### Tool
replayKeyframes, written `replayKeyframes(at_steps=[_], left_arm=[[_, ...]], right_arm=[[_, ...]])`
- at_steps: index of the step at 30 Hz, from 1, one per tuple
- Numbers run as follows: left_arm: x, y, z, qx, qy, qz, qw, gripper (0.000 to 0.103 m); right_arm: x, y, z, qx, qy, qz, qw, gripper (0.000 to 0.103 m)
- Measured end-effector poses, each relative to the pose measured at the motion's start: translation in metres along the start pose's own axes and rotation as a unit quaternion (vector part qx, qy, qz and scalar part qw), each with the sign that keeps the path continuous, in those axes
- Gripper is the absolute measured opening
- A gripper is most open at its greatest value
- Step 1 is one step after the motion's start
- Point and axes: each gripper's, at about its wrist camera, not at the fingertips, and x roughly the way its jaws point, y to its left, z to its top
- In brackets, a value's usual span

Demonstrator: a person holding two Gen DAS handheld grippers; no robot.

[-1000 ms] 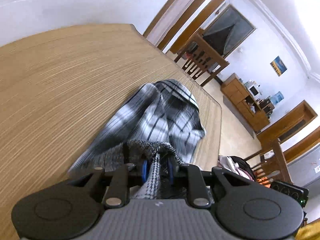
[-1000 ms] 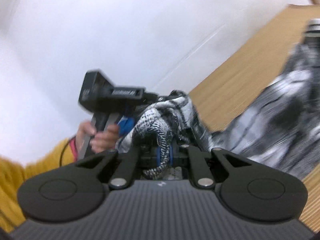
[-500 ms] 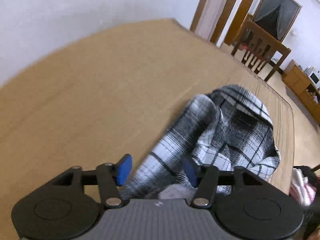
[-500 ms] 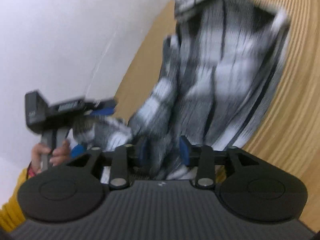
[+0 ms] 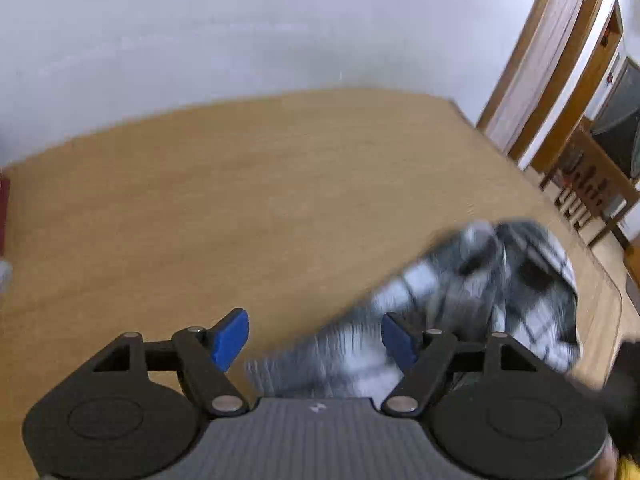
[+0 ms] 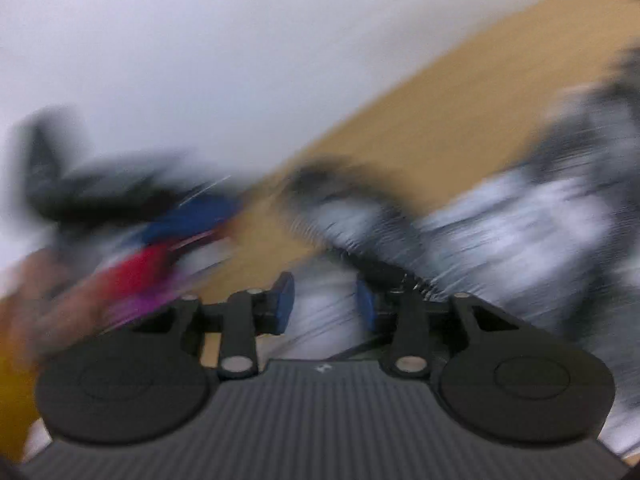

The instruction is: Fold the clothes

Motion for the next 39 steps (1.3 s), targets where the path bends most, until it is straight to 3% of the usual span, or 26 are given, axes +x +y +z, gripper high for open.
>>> replayKeyframes(at_steps=[1,2,3,4,7,9,11,12,15,18,21,23,25,27,28,29,32,35,39], left_arm=[[0.003,-0.001,-0.007,0.005,0.009,-0.003,0.9999,0.075],[0.005,-0.003,-0.014,0.012,0.017,-0.006,0.9998,0.075],[0.009,-0.006,-0.019,0.018,0.026,-0.011,0.9994,0.075],[0.013,-0.009,-0.024,0.024,0.034,-0.018,0.999,0.075],[0.021,-0.014,-0.03,0.025,0.048,-0.037,0.9979,0.075],[0.026,-0.017,-0.029,0.026,0.051,-0.05,0.9971,0.075],[0.033,-0.017,-0.027,0.034,0.053,-0.055,0.9965,0.075],[0.036,-0.019,-0.023,0.037,0.054,-0.054,0.9964,0.075],[0.042,-0.022,-0.021,0.033,0.059,-0.058,0.996,0.076],[0.046,-0.026,-0.019,0.034,0.062,-0.057,0.9959,0.076],[0.045,-0.026,-0.018,0.043,0.057,-0.057,0.9958,0.076],[0.047,-0.024,-0.014,0.04,0.055,-0.06,0.9958,0.076],[0.055,-0.022,-0.011,0.03,0.057,-0.066,0.9957,0.076],[0.064,-0.02,-0.006,0.021,0.062,-0.07,0.9954,0.076],[0.069,-0.02,-0.004,0.019,0.065,-0.068,0.9954,0.076],[0.074,-0.022,-0.002,0.022,0.067,-0.061,0.9956,0.076],[0.092,-0.028,0.001,0.042,0.077,-0.032,0.9956,0.076],[0.108,-0.033,0.002,0.047,0.089,-0.024,0.9946,0.078],[0.112,-0.036,0.001,0.044,0.086,-0.024,0.995,0.079]], right_arm=[[-0.004,-0.02,0.005,0.029,-0.023,-0.063,0.997,0.036],[-0.012,-0.038,0.01,0.047,-0.037,-0.1,0.993,0.037],[-0.022,-0.056,0.016,0.063,-0.049,-0.129,0.988,0.037],[-0.031,-0.069,0.02,0.073,-0.048,-0.129,0.988,0.037],[-0.056,-0.085,0.024,0.086,-0.022,-0.049,0.995,0.038],[-0.062,-0.082,0.021,0.076,0.019,0.021,0.997,0.039],[-0.057,-0.071,0.012,0.043,0.059,0.063,0.995,0.041],[-0.053,-0.062,0.007,0.016,0.072,0.069,0.995,0.041],[-0.034,-0.045,-0.003,-0.043,0.093,0.056,0.993,0.057],[-0.017,-0.033,-0.005,-0.068,0.104,0.053,0.991,0.057],[-0.034,-0.024,0.005,-0.094,0.041,0.074,0.992,0.058],[-0.043,-0.029,0.009,-0.103,0.03,0.09,0.99,0.057],[-0.037,-0.039,0.012,-0.111,0.072,0.091,0.987,0.058],[-0.018,-0.043,0.003,-0.123,0.113,0.078,0.983,0.054],[-0.015,-0.045,0.0,-0.124,0.12,0.079,0.982,0.035],[-0.014,-0.046,-0.002,-0.125,0.124,0.082,0.981,0.005],[-0.03,-0.044,-0.002,-0.142,0.103,0.099,0.979,0.006],[-0.084,-0.031,-0.011,-0.154,0.101,0.119,0.976,0.005],[-0.083,-0.034,-0.017,-0.154,0.123,0.098,0.975,0.009]])
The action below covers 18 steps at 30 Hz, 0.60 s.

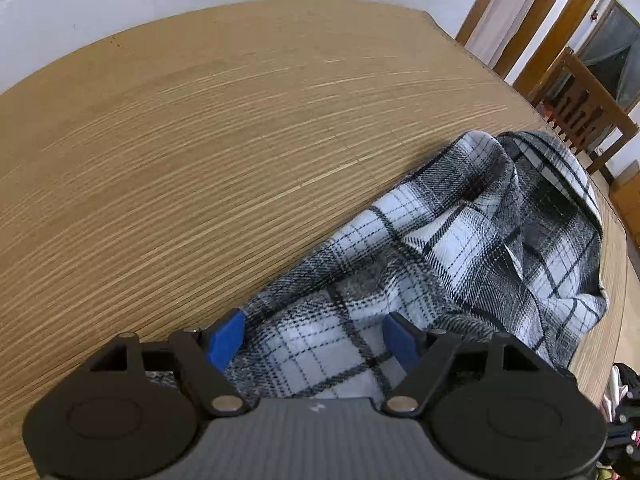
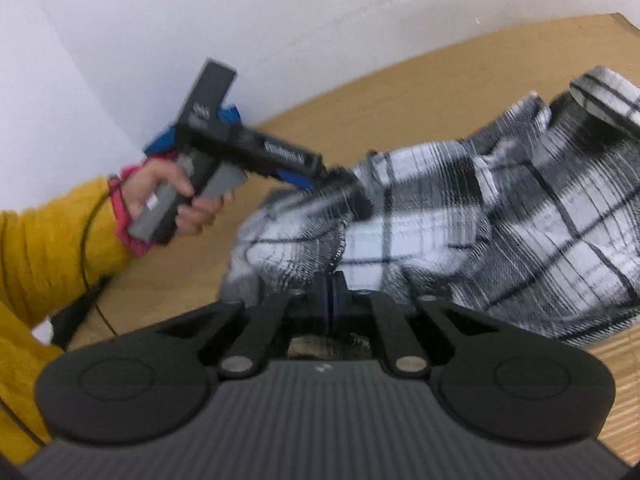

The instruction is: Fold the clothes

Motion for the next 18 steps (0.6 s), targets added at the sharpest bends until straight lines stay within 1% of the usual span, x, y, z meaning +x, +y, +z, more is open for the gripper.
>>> replayKeyframes(at_steps=[1,3,4,5,6,7,8,9,10,11,13,15,16,17,18], left_arm=[[0.001,0.0,0.0,0.001,0.001,0.001,1.0,0.079],[0.002,-0.001,0.001,0.003,0.003,0.003,1.0,0.081],[0.003,0.0,0.001,0.002,0.003,0.002,1.0,0.081],[0.003,0.0,0.001,0.001,0.004,0.002,1.0,0.082],[0.001,0.0,0.0,0.0,0.004,0.002,1.0,0.082],[0.0,-0.001,0.0,0.0,0.002,0.002,1.0,0.082],[-0.001,0.0,0.0,-0.002,-0.001,0.001,1.0,0.081],[-0.004,0.001,-0.001,-0.004,-0.007,0.0,1.0,0.08],[-0.009,0.003,-0.002,-0.008,-0.017,0.0,0.9998,0.08],[-0.016,0.006,-0.005,-0.011,-0.03,0.003,0.9995,0.08],[-0.032,0.013,-0.012,-0.021,-0.055,0.016,0.9982,0.08],[-0.045,0.024,-0.022,-0.04,-0.069,0.026,0.9964,0.08],[-0.051,0.029,-0.027,-0.05,-0.076,0.027,0.9955,0.08],[-0.057,0.033,-0.034,-0.061,-0.084,0.024,0.9943,0.08],[-0.063,0.038,-0.042,-0.072,-0.094,0.02,0.9928,0.08]], right_arm=[[-0.002,0.001,0.001,0.006,-0.004,-0.005,1.0,0.01],[-0.01,0.004,0.003,0.018,-0.014,-0.013,1.0,0.025],[-0.01,0.004,0.001,0.018,-0.014,-0.012,1.0,0.045],[-0.009,0.004,-0.001,0.015,-0.012,-0.011,1.0,0.064],[-0.004,0.004,-0.003,0.01,-0.008,-0.007,1.0,0.068],[0.001,0.003,-0.005,0.004,-0.002,-0.003,1.0,0.069],[0.006,0.002,-0.007,-0.002,0.005,0.0,1.0,0.065],[0.009,0.003,-0.008,-0.011,0.018,0.0,1.0,0.059],[0.01,0.005,-0.009,-0.017,0.034,0.005,0.999,0.041],[0.009,0.006,-0.01,-0.022,0.051,0.012,0.998,0.037],[0.004,0.007,-0.015,-0.043,0.087,0.007,0.995,0.037],[0.001,0.009,-0.018,-0.078,0.136,-0.017,0.987,0.038],[-0.001,0.011,-0.018,-0.089,0.151,-0.027,0.984,0.038],[-0.004,0.012,-0.015,-0.091,0.154,-0.035,0.983,0.039],[-0.007,0.014,-0.007,-0.087,0.144,-0.04,0.985,0.039]])
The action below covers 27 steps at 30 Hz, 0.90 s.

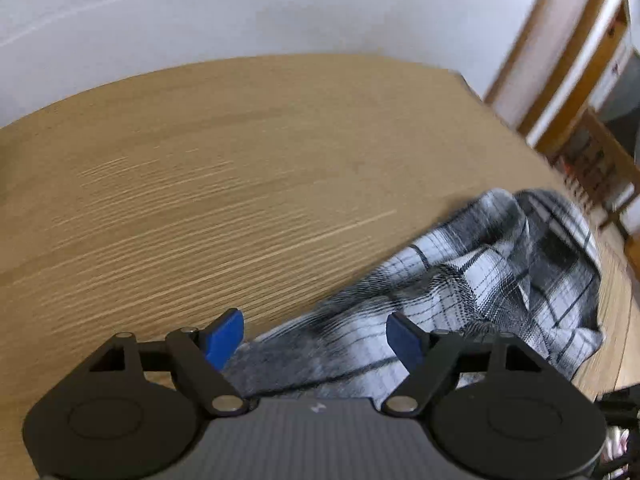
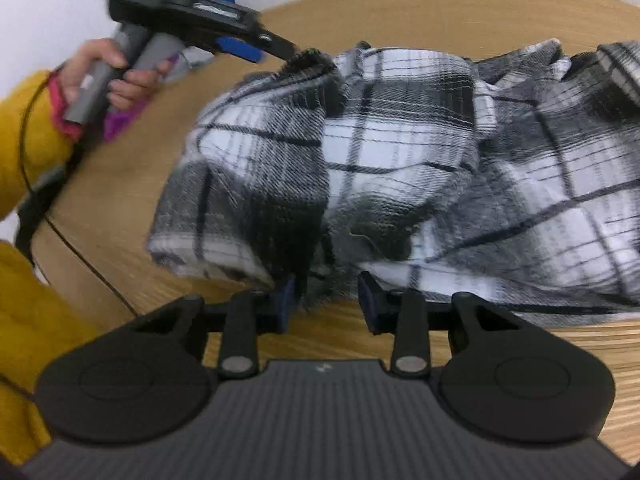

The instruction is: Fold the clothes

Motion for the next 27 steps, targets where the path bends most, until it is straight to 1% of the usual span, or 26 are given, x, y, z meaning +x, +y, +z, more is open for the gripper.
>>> replayKeyframes(at_steps=[1,3,4,5,6,7,9,12,15,17,19,22,23,24,27], left_arm=[[-0.006,0.005,-0.007,-0.013,-0.007,-0.008,0.9999,0.08],[-0.015,0.015,-0.027,-0.048,-0.019,-0.04,0.9978,0.08],[-0.017,0.017,-0.036,-0.063,-0.019,-0.061,0.996,0.08],[-0.017,0.019,-0.044,-0.075,-0.016,-0.082,0.9936,0.08],[-0.017,0.017,-0.054,-0.081,-0.012,-0.101,0.9915,0.08],[-0.017,0.012,-0.063,-0.078,-0.011,-0.107,0.9911,0.079],[-0.018,-0.003,-0.081,-0.066,-0.012,-0.107,0.992,0.081],[-0.026,-0.027,-0.098,-0.018,-0.03,-0.091,0.9953,0.083],[-0.032,-0.038,-0.109,0.008,-0.037,-0.093,0.995,0.084],[-0.034,-0.038,-0.113,0.001,-0.044,-0.102,0.9937,0.084],[-0.039,-0.034,-0.118,-0.006,-0.053,-0.121,0.9912,0.084],[-0.04,-0.025,-0.125,-0.005,-0.053,-0.148,0.9875,0.083],[-0.04,-0.02,-0.127,-0.003,-0.053,-0.155,0.9865,0.082],[-0.041,-0.014,-0.128,-0.005,-0.054,-0.164,0.985,0.081],[-0.045,0.011,-0.131,-0.025,-0.052,-0.204,0.9774,0.081]], right_arm=[[-0.005,0.0,0.008,0.008,-0.016,-0.001,1.0,0.039],[-0.011,-0.004,0.034,0.036,-0.062,0.006,0.997,0.043],[-0.011,-0.005,0.048,0.053,-0.081,0.013,0.995,0.052],[-0.007,-0.007,0.064,0.069,-0.091,0.021,0.993,0.06],[-0.002,-0.009,0.08,0.084,-0.098,0.031,0.991,0.06],[0.006,-0.01,0.094,0.09,-0.094,0.035,0.991,0.06],[0.025,-0.011,0.122,0.095,-0.073,0.037,0.992,0.06],[0.049,-0.007,0.149,0.081,-0.037,0.026,0.996,0.06],[0.072,0.005,0.167,0.046,-0.006,-0.012,0.999,0.06],[0.085,0.013,0.174,0.021,0.021,-0.046,0.999,0.059],[0.095,0.023,0.177,0.004,0.052,-0.082,0.995,0.059],[0.088,0.034,0.173,-0.012,0.07,-0.117,0.991,0.059],[0.082,0.036,0.173,-0.006,0.072,-0.122,0.99,0.059],[0.072,0.038,0.171,0.01,0.07,-0.12,0.99,0.059],[0.038,0.045,0.16,0.05,0.057,-0.067,0.995,0.059]])
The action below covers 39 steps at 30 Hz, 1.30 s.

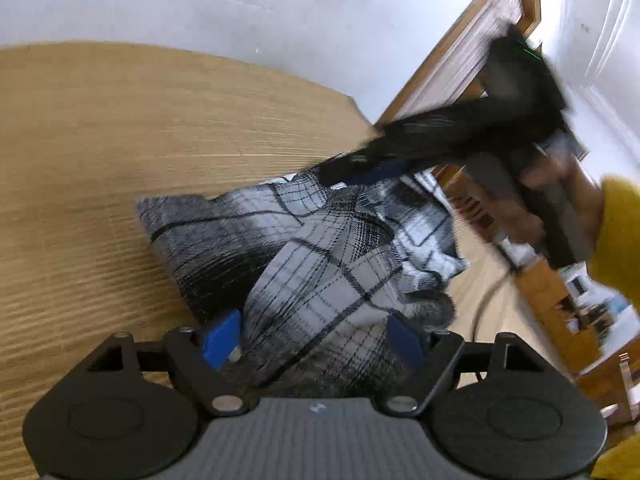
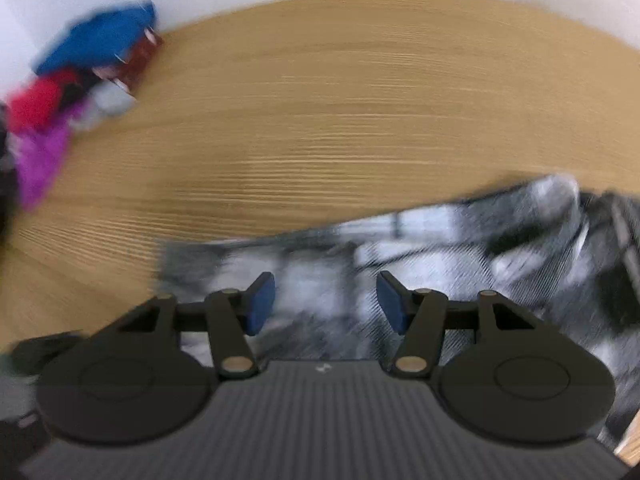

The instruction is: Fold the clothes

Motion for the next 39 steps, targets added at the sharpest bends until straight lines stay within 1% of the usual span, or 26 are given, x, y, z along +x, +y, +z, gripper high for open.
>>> replayKeyframes(at_steps=[2,4,7,10,12,13,14,15,16,17,20,21,22,25,27,29,33,34,35,37,39], left_arm=[[-0.014,0.019,-0.005,-0.015,-0.009,-0.018,0.9997,0.081],[-0.026,0.04,-0.012,-0.038,-0.014,-0.022,0.9989,0.081],[-0.041,0.072,-0.021,-0.079,-0.016,-0.004,0.9967,0.081],[-0.05,0.085,-0.023,-0.09,-0.016,0.016,0.9957,0.081],[-0.053,0.087,-0.024,-0.088,-0.021,0.019,0.9958,0.081],[-0.053,0.088,-0.026,-0.087,-0.02,0.018,0.9958,0.081],[-0.054,0.088,-0.027,-0.087,-0.018,0.017,0.9959,0.081],[-0.055,0.089,-0.029,-0.086,-0.015,0.018,0.996,0.081],[-0.056,0.088,-0.029,-0.084,-0.012,0.019,0.9962,0.081],[-0.057,0.086,-0.03,-0.08,-0.009,0.019,0.9965,0.081],[-0.053,0.081,-0.029,-0.065,0.001,0.015,0.9978,0.081],[-0.05,0.079,-0.027,-0.06,0.003,0.014,0.9981,0.081],[-0.047,0.077,-0.026,-0.054,0.004,0.012,0.9984,0.081],[-0.043,0.069,-0.018,-0.03,0.009,0.011,0.9995,0.081],[-0.039,0.063,-0.011,-0.007,0.011,0.009,0.9999,0.081],[-0.031,0.057,-0.001,0.019,0.013,0.01,0.9997,0.082],[-0.003,0.046,0.029,0.069,0.023,0.023,0.9971,0.082],[0.002,0.043,0.035,0.081,0.03,0.023,0.996,0.082],[0.006,0.04,0.04,0.093,0.035,0.019,0.9949,0.081],[0.018,0.032,0.046,0.111,0.043,0.004,0.9928,0.082],[0.03,0.027,0.049,0.122,0.052,-0.001,0.9911,0.082]], right_arm=[[-0.018,0.007,-0.014,0.015,-0.006,0.035,0.999,0.06],[-0.023,0.021,-0.023,0.021,-0.009,0.062,0.998,0.06],[-0.01,0.036,-0.027,0.037,0.011,0.078,0.996,0.06],[0.016,0.047,-0.024,0.056,0.036,0.062,0.996,0.06],[0.029,0.052,-0.021,0.069,0.04,0.033,0.996,0.06],[0.032,0.054,-0.021,0.074,0.036,0.018,0.996,0.057],[0.033,0.056,-0.021,0.074,0.027,0.002,0.997,0.05],[0.032,0.059,-0.021,0.073,0.016,-0.015,0.997,0.039],[0.029,0.064,-0.022,0.064,0.007,-0.032,0.997,0.009],[0.023,0.068,-0.025,0.057,-0.003,-0.038,0.998,0.006],[-0.009,0.076,-0.041,0.059,-0.045,-0.024,0.997,0.005],[-0.019,0.078,-0.048,0.057,-0.051,-0.024,0.997,0.005],[-0.024,0.078,-0.055,0.054,-0.052,-0.026,0.997,0.005],[-0.031,0.072,-0.076,0.079,-0.049,-0.037,0.995,0.005],[-0.036,0.067,-0.091,0.107,-0.062,-0.026,0.992,0.005],[-0.039,0.069,-0.1,0.103,-0.079,-0.018,0.991,0.006],[-0.033,0.079,-0.105,0.047,-0.088,-0.028,0.995,0.006],[-0.035,0.078,-0.105,0.042,-0.098,-0.02,0.994,0.006],[-0.039,0.074,-0.104,0.045,-0.11,-0.002,0.993,0.006],[-0.049,0.07,-0.098,0.05,-0.135,0.03,0.989,0.006],[-0.05,0.071,-0.087,0.023,-0.136,0.016,0.99,0.008]])
